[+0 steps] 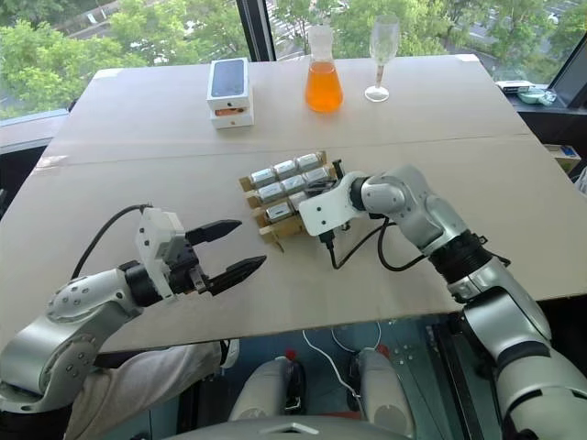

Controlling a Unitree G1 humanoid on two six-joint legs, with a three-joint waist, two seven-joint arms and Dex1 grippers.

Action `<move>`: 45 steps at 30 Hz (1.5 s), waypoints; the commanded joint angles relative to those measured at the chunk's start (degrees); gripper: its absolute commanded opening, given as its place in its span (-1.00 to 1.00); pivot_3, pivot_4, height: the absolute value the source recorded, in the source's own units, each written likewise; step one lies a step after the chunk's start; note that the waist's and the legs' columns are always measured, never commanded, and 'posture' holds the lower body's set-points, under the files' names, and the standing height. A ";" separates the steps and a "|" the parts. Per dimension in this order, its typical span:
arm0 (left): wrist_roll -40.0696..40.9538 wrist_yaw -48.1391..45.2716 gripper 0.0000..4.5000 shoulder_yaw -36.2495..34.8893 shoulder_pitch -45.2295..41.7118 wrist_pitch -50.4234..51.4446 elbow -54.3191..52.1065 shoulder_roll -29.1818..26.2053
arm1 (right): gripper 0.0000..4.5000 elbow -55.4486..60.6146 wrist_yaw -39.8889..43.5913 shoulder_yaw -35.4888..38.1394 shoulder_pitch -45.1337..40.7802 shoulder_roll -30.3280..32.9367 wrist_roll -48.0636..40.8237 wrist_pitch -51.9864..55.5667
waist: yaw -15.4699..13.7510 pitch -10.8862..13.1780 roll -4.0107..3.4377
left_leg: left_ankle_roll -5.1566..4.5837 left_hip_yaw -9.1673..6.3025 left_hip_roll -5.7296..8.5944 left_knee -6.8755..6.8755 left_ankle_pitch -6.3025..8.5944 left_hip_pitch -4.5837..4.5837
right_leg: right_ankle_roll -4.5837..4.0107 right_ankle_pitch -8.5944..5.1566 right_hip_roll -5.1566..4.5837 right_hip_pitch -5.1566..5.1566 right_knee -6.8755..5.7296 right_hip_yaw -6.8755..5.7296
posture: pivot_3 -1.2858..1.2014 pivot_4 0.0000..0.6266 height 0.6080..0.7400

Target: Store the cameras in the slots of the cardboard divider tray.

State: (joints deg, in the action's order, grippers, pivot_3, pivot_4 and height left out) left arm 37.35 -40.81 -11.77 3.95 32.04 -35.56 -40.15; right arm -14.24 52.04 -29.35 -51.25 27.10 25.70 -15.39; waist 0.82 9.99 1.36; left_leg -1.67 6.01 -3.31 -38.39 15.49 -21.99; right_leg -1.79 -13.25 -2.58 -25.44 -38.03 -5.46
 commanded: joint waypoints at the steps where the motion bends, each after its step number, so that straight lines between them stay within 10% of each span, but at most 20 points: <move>1: 0.11 0.40 1.00 -1.18 -0.12 -1.23 -1.75 0.19 | -0.77 -1.90 3.72 0.99 -3.97 0.18 -3.02 -2.13 | 0.01 0.00 0.00 | 0.00 0.00 0.00 0.00 0.00 0.00 | 0.00 0.00 0.00 0.00 0.00 0.00 | 0.03 -0.52 1.00; 14: -0.85 2.11 1.00 -0.59 1.44 -2.28 -2.93 1.92 | -0.77 -24.57 27.78 -1.56 -19.91 -4.20 -10.52 -3.22 | -0.07 0.00 -0.01 | -0.01 -0.01 0.01 0.00 0.00 -0.02 | -0.04 0.02 -0.04 0.01 0.02 -0.02 | 0.03 -0.52 1.00; 26: -0.86 3.21 1.00 -1.29 2.71 -2.33 -4.19 2.12 | -0.77 -40.14 28.41 -5.13 -28.76 -11.20 -3.59 -2.74 | 0.04 -0.01 -0.02 | -0.01 -0.03 0.02 0.00 0.00 0.06 | -0.06 0.02 -0.11 0.07 -0.04 -0.05 | 0.03 -0.52 1.00; 27: -0.85 3.27 1.00 -1.23 2.72 -2.31 -4.24 2.12 | -0.31 -40.76 28.35 -5.02 -29.06 -11.43 -3.48 -3.01 | 0.04 -0.01 -0.02 | -0.01 -0.03 0.02 0.00 0.00 0.09 | -0.06 0.03 -0.11 0.10 -0.04 -0.05 | 0.03 -0.52 1.00; 33: -0.57 2.78 1.00 -1.00 2.19 -2.20 -3.72 1.66 | 0.80 -38.18 31.58 1.88 -29.75 -9.55 -9.44 3.32 | -0.05 0.01 -0.04 | -0.01 -0.06 0.01 -0.01 0.00 0.01 | -0.09 0.04 -0.13 0.07 -0.03 -0.08 | 0.03 -0.52 1.00; 38: -0.58 2.29 1.00 -0.47 0.52 -2.00 -2.77 1.46 | 0.80 -26.79 31.83 10.29 -25.58 -2.86 -16.45 16.33 | -0.25 0.01 -0.03 | -0.01 -0.14 0.04 -0.01 0.00 -0.20 | -0.09 0.04 -0.20 -0.03 0.05 -0.20 | 0.03 -0.52 1.00; 45: -0.75 0.71 1.00 1.09 -2.23 -2.12 -0.96 1.41 | 0.80 -16.19 7.85 26.24 -11.18 1.57 -21.18 38.96 | -0.32 -0.02 0.00 | -0.02 -0.13 0.11 -0.03 0.01 -0.16 | -0.08 0.05 -0.29 0.03 0.01 -0.23 | 0.03 -0.52 1.00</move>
State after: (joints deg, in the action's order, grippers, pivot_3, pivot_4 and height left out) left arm 36.21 -39.35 -10.60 2.51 30.68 -36.38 -38.36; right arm -34.84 65.93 -7.23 -64.08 28.38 6.39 18.22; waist 0.50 9.98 1.36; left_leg -1.69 5.89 -3.20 -38.41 15.50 -22.13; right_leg -1.87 -13.20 -2.86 -25.41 -38.04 -5.69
